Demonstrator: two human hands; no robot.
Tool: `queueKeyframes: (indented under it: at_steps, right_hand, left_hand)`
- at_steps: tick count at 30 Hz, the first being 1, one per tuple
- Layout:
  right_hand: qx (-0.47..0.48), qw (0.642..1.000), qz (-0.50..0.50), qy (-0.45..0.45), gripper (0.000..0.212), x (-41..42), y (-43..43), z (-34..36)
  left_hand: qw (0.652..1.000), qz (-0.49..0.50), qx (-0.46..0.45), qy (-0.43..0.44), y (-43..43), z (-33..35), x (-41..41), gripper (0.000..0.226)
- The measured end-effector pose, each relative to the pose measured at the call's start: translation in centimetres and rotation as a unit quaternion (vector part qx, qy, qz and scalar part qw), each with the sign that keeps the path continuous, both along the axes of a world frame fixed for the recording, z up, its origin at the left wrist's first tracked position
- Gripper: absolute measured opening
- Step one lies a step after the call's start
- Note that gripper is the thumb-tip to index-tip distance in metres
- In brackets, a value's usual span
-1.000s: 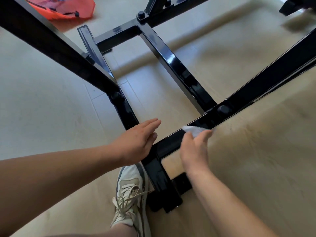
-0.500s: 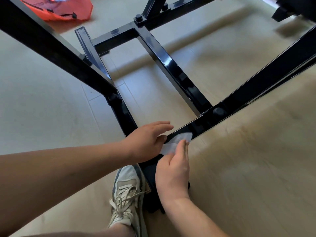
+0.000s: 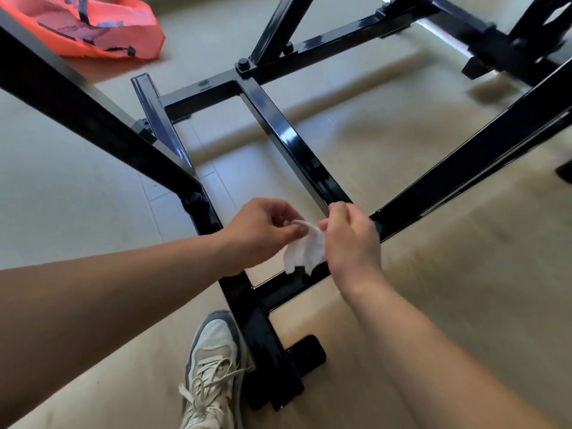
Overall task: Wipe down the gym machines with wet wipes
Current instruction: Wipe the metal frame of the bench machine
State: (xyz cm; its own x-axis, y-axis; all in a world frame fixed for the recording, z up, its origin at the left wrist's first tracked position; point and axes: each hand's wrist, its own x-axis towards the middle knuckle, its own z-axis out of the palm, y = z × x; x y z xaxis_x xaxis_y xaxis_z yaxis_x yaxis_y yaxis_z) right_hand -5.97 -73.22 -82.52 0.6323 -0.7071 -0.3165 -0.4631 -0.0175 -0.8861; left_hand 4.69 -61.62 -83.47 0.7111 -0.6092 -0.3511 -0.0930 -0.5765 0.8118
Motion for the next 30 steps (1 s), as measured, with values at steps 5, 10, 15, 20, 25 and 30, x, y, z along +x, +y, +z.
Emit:
queueKeyframes:
  at_steps: [5, 10, 15, 20, 25, 30]
  right_hand:
    - [-0.434, 0.875, 0.155, 0.151, 0.034, 1.4, -9.5, -2.6]
    - [-0.543, 0.774, 0.238, 0.225, 0.054, 2.1, -13.6, -5.6]
    - [-0.563, 0.736, 0.255, 0.276, 0.061, 2.9, -12.7, -6.5]
    - [-0.592, 0.74, 0.228, 0.225, 0.055, 2.8, -13.2, -8.0]
    - [-0.598, 0.725, 0.235, 0.249, 0.06, 2.9, -13.1, -7.8]
    - [-0.54, 0.698, 0.332, 0.332, 0.064, 2.7, -13.4, -5.8]
  left_hand:
    - [0.995, 0.029, 0.093, -0.019, -0.1, 0.9, 1.1, 0.015]
    - [0.985, 0.102, 0.138, -0.019, 0.8, 2.8, 2.2, 0.017]
    - [0.968, 0.077, 0.185, -0.15, 0.7, 3.6, 3.6, 0.003]
    - [0.926, -0.135, 0.275, -0.218, 0.6, -1.8, 3.2, 0.042]
    - [0.918, -0.24, 0.281, -0.145, 2.1, -6.4, -0.2, 0.021]
    - [0.939, -0.169, 0.26, -0.148, 0.9, -5.7, 1.2, 0.029]
